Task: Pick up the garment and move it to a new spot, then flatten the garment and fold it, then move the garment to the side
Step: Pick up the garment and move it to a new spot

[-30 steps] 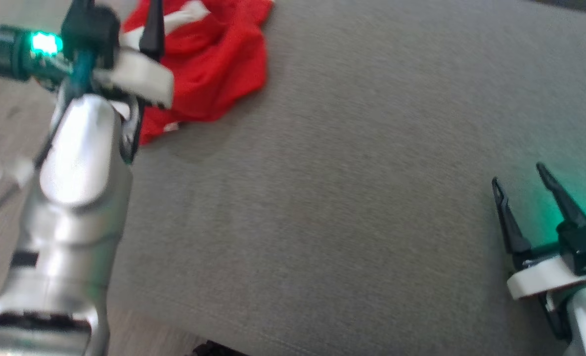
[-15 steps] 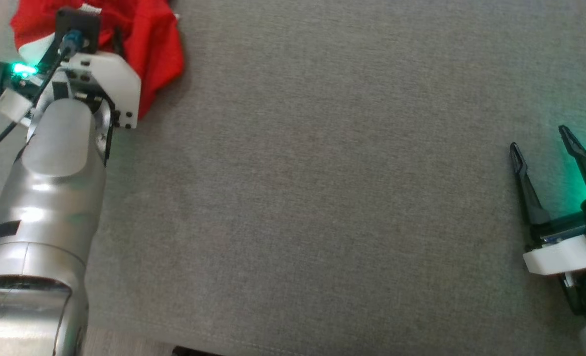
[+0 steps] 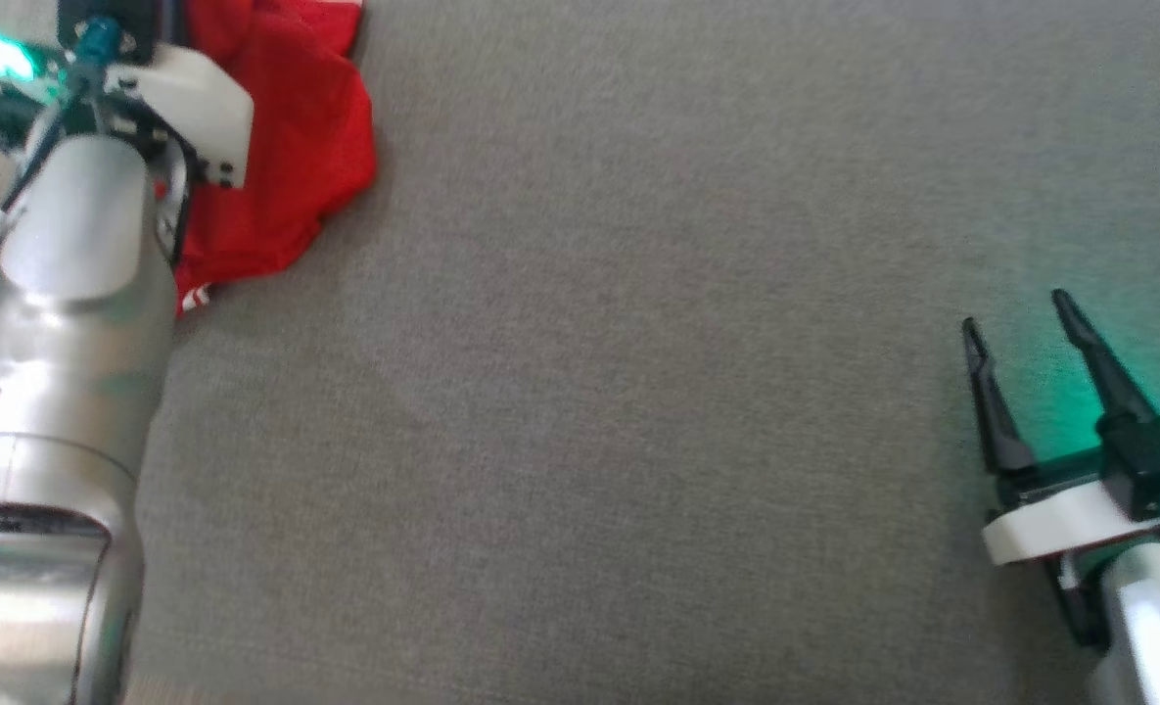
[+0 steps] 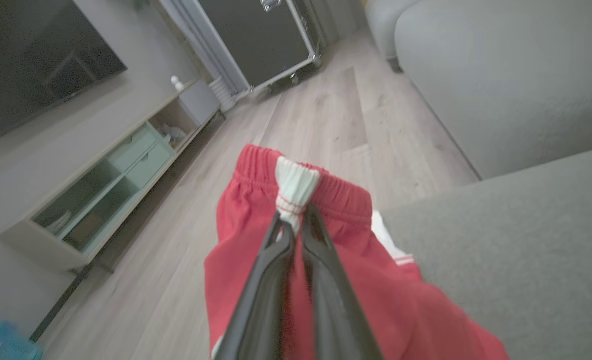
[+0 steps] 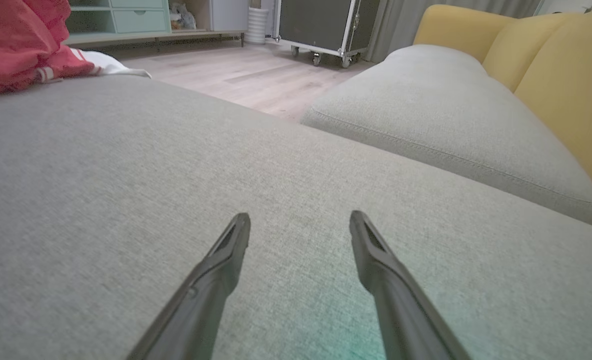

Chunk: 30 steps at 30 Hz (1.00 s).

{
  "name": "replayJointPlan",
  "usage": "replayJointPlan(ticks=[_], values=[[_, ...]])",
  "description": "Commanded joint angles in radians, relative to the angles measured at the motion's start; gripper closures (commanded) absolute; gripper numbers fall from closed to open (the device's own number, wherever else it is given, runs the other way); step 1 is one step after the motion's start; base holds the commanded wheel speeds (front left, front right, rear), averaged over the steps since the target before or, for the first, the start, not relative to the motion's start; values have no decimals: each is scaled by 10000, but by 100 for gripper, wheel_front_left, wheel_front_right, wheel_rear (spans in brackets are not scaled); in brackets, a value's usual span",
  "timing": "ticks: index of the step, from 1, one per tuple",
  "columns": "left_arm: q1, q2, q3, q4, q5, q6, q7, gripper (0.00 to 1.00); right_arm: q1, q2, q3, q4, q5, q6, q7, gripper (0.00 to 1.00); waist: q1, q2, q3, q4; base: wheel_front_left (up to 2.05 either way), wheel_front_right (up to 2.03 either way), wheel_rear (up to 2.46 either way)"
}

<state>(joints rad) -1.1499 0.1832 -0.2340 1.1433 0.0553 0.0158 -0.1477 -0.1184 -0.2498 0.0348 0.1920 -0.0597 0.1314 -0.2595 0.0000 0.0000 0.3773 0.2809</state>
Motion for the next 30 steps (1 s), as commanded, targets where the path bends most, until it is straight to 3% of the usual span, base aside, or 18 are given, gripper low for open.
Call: replayJointPlan(ticks=[1, 12, 19, 21, 25, 30], values=[[-645, 617, 58, -411, 58, -78, -200, 100, 7, 55, 246, -215, 95, -7, -23, 0, 0, 0, -453, -261, 0, 0, 0], [-1852, -30, -1191, -2010, 323, -1229, -707, 100, 283, 1506, 371, 123, 151, -7, -23, 0, 0, 0, -2622, -2575, 0, 0, 0], [-1863, -676, -1986, -2901, -321, -1450, -880, 100, 604, 1818, 346, -19, 138, -7, -23, 0, 0, 0, -3038, -4282, 0, 0, 0], [-1779, -790, -2145, -2974, -549, -1455, -906, 100, 618, 1838, 339, -63, 148, -7, -23, 0, 0, 0, -3005, -4468, 0, 0, 0], [-928, -1061, -3251, -3292, -1623, -1461, -1035, 100, 571, 1898, 445, -173, 282, -7, -23, 0, 0, 0, -2804, -5145, 0, 0, 0], [1567, -969, -4338, -4018, -2790, -1463, -1131, 100, 565, 1948, 451, -252, 473, -7, -23, 0, 0, 0, -2617, -5670, 0, 0, 0]])
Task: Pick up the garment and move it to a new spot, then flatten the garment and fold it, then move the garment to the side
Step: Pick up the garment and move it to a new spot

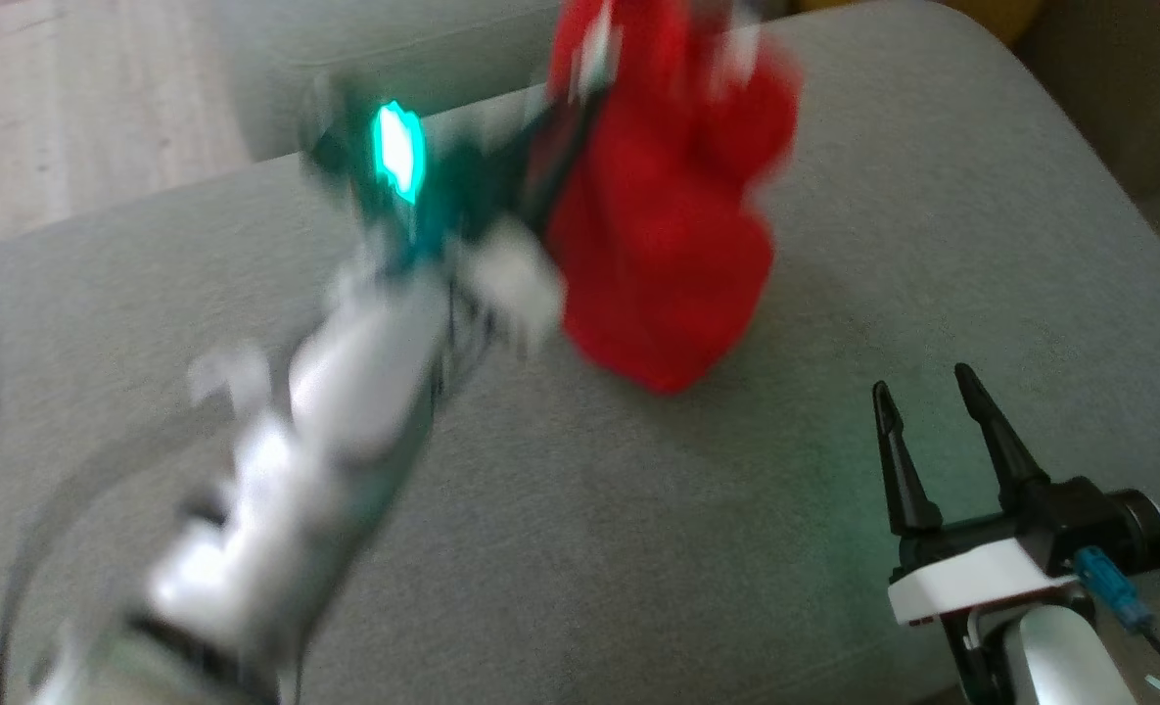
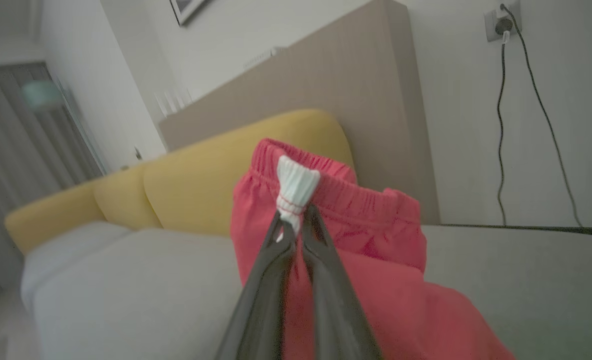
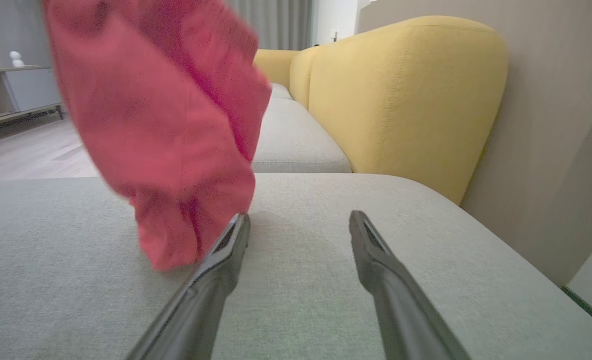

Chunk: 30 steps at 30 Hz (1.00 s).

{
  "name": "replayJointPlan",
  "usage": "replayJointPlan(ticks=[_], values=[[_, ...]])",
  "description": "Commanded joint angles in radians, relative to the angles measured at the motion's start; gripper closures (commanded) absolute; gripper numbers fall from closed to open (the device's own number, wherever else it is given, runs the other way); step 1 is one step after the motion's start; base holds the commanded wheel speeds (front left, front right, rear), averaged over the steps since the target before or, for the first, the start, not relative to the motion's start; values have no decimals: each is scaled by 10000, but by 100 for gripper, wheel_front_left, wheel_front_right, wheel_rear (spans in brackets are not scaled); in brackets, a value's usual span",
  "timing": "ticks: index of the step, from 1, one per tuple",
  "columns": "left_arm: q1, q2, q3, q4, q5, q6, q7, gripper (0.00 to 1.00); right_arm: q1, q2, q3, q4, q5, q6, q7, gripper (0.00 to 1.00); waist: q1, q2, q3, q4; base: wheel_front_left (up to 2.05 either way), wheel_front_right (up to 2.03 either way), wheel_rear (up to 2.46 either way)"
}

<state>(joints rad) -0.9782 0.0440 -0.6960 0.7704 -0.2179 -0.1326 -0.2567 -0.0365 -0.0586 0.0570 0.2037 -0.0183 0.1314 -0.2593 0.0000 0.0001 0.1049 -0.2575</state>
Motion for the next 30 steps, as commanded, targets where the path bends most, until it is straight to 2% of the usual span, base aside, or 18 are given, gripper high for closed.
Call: replayJointPlan(ticks=[1, 3, 6, 7, 8, 9, 10, 15, 23, 27, 30], values=[[443, 489, 313, -541, -146, 21, -44, 100, -250, 42, 232, -397, 103, -7, -24, 0, 0, -1, 154, -327, 0, 0, 0], [1664, 604, 359, -1056, -186, 68, -46, 100, -241, 51, 244, -410, 164, -7, -24, 0, 0, -1, 242, -372, 0, 0, 0], [3338, 764, 489, -1629, -26, 451, -48, 100, -177, 58, 223, -361, 193, -7, -24, 0, 0, -1, 240, -287, 0, 0, 0], [3810, 773, 603, -1841, 12, 638, -48, 97, -130, 59, 186, -355, 191, -7, -24, 0, 0, -1, 216, -206, 0, 0, 0], [4245, 784, 710, -2079, 74, 807, -49, 72, -78, 60, 139, -349, 183, -7, -24, 0, 0, -1, 180, -102, 0, 0, 0], [4671, 787, 820, -2294, 121, 953, -49, 58, -17, 61, 80, -336, 176, -7, -24, 0, 0, -1, 123, 25, 0, 0, 0], [5071, 774, 959, -2493, 151, 1115, -49, 0, 61, 61, 25, -324, 164, -7, -24, 0, 0, -1, 41, 174, 0, 0, 0], [6922, 677, 1727, -3666, 329, 1774, -50, 0, 631, 20, -305, -290, 119, -7, -24, 0, 0, -1, -628, 1055, 0, 0, 0], [9436, 349, 3567, -5969, 506, 3070, -50, 0, 1449, 16, -974, -240, 328, -7, -24, 0, 0, -1, -1578, 2516, 0, 0, 0], [10408, 199, 4226, -6928, 631, 3343, -50, 0, 1773, 46, -1121, -218, 381, -7, -24, 0, 0, -1, -1970, 3059, 0, 0, 0], [10954, 139, 4445, -7385, 752, 3339, -50, 0, 1986, 64, -1163, -231, 407, -7, -24, 0, 0, -1, -2188, 3354, 0, 0, 0]])
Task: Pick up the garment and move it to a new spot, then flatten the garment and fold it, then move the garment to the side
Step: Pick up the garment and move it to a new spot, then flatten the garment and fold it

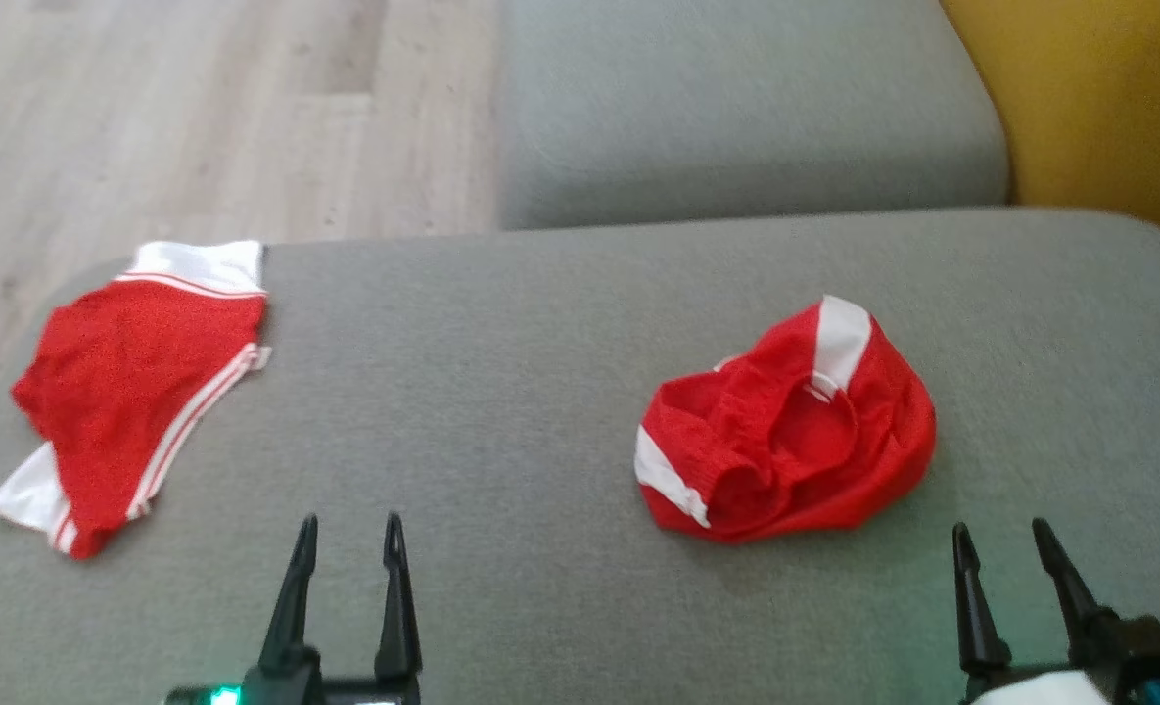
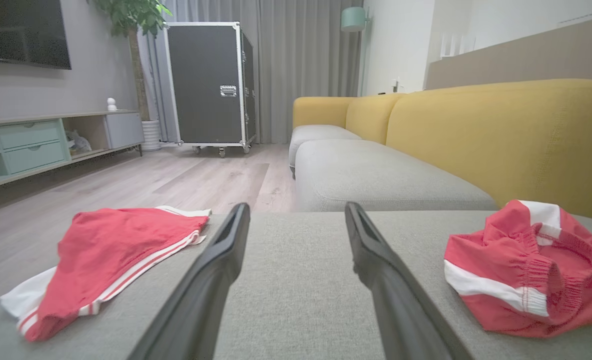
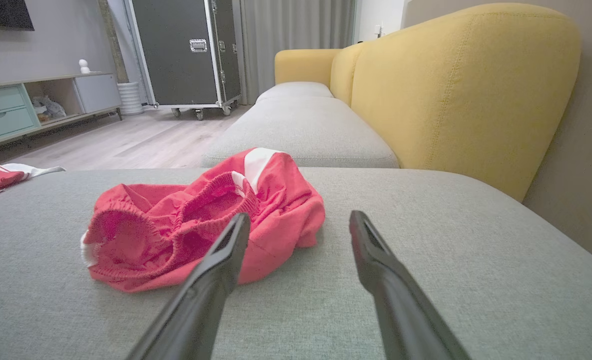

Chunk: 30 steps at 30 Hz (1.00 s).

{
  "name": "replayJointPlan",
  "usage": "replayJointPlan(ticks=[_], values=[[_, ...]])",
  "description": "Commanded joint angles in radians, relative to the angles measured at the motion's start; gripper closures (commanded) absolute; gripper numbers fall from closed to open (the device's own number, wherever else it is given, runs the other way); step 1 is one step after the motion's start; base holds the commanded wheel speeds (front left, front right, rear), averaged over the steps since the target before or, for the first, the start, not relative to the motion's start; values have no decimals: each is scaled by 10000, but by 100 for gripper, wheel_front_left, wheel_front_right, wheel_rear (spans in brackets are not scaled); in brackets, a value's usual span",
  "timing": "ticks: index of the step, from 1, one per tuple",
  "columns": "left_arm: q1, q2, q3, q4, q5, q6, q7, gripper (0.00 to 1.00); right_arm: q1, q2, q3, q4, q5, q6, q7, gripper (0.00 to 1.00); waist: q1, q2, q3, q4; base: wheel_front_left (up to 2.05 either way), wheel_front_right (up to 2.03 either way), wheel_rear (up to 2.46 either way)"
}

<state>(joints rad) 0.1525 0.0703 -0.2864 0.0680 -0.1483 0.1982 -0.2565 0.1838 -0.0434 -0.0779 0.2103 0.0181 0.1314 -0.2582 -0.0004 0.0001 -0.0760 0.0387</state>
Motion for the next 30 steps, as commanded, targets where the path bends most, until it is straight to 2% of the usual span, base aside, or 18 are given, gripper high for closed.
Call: replayJointPlan(ticks=[1, 12, 30], values=[[-187, -138, 393, -460, 82, 11, -52, 0, -145, -83, 218, -296, 68, -7, -36, 0, 4, -1, -437, 462, 0, 0, 0], [692, -170, 533, -684, 816, -323, -53, 0, 258, -70, 730, -239, 473, -7, -36, 0, 4, -1, -688, 719, 0, 0, 0], [641, -191, 522, -578, 1066, -614, -53, 0, 406, -85, 1298, -231, 489, -7, -36, 0, 4, -1, -643, 751, 0, 0, 0]])
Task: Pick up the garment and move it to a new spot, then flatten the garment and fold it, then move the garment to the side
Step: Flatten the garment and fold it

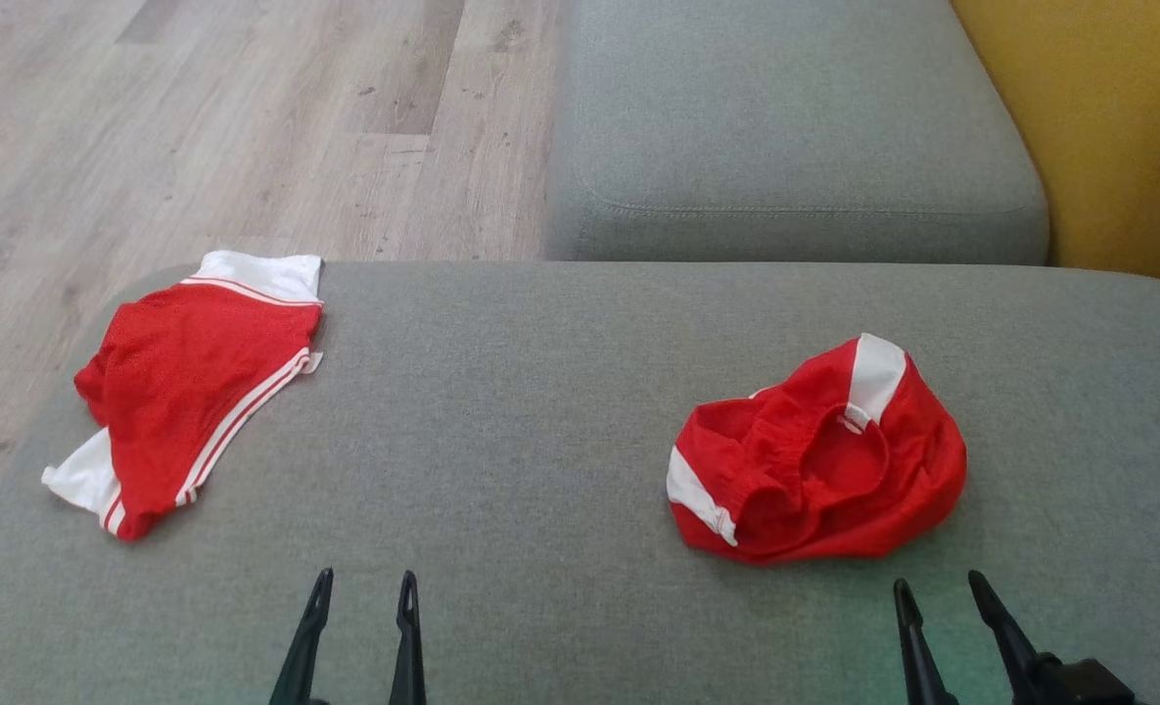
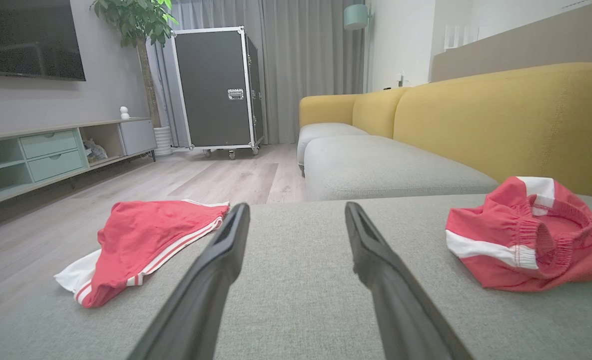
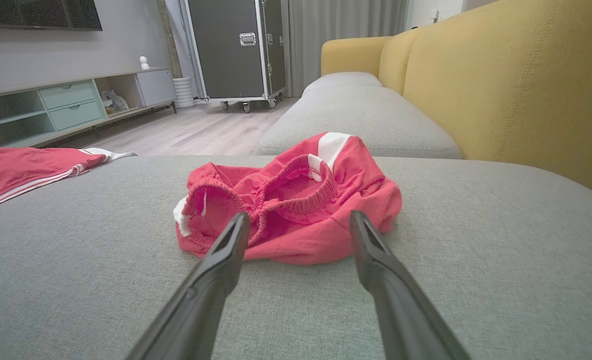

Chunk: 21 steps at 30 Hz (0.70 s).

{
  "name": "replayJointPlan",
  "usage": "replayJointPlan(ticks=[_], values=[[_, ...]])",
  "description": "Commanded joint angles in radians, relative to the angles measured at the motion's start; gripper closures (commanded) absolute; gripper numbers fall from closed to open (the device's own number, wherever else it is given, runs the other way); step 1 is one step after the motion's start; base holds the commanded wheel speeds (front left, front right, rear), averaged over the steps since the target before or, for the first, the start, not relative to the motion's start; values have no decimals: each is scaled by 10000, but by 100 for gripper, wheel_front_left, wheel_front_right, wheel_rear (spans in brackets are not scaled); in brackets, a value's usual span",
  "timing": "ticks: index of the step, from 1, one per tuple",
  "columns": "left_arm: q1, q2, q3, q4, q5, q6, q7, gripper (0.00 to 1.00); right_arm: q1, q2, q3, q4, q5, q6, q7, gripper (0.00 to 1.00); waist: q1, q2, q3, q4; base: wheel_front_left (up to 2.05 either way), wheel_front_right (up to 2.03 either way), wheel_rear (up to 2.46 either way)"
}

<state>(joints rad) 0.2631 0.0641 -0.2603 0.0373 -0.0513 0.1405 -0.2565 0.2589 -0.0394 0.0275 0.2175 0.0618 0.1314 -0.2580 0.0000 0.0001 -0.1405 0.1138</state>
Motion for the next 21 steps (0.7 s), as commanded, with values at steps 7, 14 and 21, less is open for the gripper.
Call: replayJointPlan(ticks=[7, 14, 21], values=[[-464, -134, 250, 57, -8, -87, -53, 0, -318, -220, 441, -428, 99, -7, -38, 0, 0, -1, -27, -41, 0, 0, 0], [-482, -137, 262, 203, -67, -42, -53, 0, -333, -255, 499, -474, 165, -7, -38, 0, 0, -1, -52, -133, 0, 0, 0], [-494, -138, 226, 412, -224, 6, -53, 0, -371, -275, 496, -521, 180, -7, -38, 0, 0, -1, -25, -223, 0, 0, 0]])
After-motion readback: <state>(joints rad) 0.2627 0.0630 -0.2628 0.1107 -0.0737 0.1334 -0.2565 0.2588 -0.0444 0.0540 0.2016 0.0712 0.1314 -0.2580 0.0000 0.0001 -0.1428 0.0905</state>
